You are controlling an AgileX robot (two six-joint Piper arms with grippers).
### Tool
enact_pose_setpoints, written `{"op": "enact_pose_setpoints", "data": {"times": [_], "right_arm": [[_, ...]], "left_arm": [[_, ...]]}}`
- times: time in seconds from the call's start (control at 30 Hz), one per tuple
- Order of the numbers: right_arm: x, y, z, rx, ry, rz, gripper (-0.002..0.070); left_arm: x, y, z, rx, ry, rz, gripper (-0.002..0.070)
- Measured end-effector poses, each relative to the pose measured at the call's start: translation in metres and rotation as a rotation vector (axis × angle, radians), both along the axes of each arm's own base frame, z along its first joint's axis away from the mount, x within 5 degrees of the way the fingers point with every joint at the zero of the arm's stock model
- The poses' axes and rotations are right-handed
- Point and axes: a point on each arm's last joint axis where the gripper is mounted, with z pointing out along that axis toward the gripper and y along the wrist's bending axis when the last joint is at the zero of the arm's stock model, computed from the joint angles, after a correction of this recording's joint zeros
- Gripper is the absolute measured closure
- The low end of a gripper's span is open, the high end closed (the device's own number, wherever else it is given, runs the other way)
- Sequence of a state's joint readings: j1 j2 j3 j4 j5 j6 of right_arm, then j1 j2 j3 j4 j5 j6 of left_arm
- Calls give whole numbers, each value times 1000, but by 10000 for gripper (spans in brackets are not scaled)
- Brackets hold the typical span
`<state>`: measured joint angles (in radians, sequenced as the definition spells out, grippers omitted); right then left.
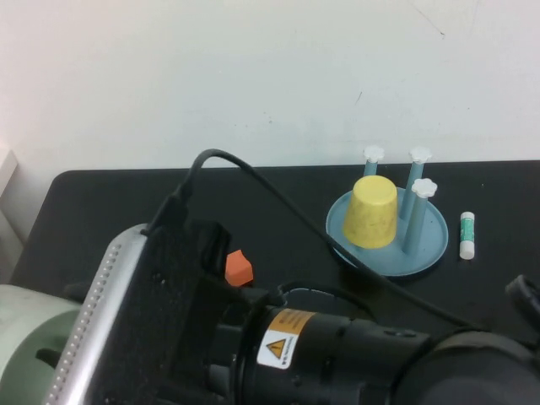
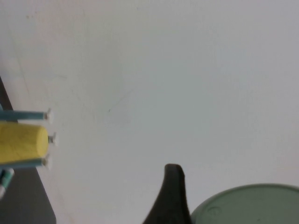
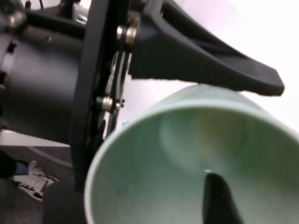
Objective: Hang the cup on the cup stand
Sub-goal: Adjust the cup with two arms, then place the cup on the cup holder
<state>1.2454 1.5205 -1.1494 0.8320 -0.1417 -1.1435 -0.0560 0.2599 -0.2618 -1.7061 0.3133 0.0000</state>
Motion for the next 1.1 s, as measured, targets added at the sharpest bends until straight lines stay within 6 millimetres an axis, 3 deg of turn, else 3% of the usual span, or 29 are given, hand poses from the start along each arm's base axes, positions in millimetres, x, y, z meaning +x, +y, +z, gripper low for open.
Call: {"op": "enact_pose_setpoints", "data": {"times": [0.13, 0.37, 0.5, 0.6, 0.67, 0.8, 0.93, 1.1], "right_arm": [[-6, -9, 14, 22, 7, 25, 304], [-9, -45, 38, 96, -54, -66, 298], [-1, -80, 40, 81, -38, -278, 319], [-1, -110, 37, -10, -97, -435, 451], [-3, -128, 32, -45, -94, -514, 577], [-11, -149, 25, -51, -86, -524, 657], [-23, -152, 12, -20, -44, -384, 673], [-47, -140, -13, 3, 72, -100, 677]], "left_arm": [[1, 5, 3, 90, -41, 75, 121], [-3, 16, 35, 335, -206, 247, 122], [-2, 21, 55, 709, -335, 374, 123], [7, 17, 68, 1100, -456, 398, 124], [18, 10, 75, 1315, -554, 358, 124], [42, -7, 89, 1526, -749, 218, 125], [81, -20, 104, 1530, -834, 71, 127], [131, -35, 124, 1423, -899, -80, 128]]}}
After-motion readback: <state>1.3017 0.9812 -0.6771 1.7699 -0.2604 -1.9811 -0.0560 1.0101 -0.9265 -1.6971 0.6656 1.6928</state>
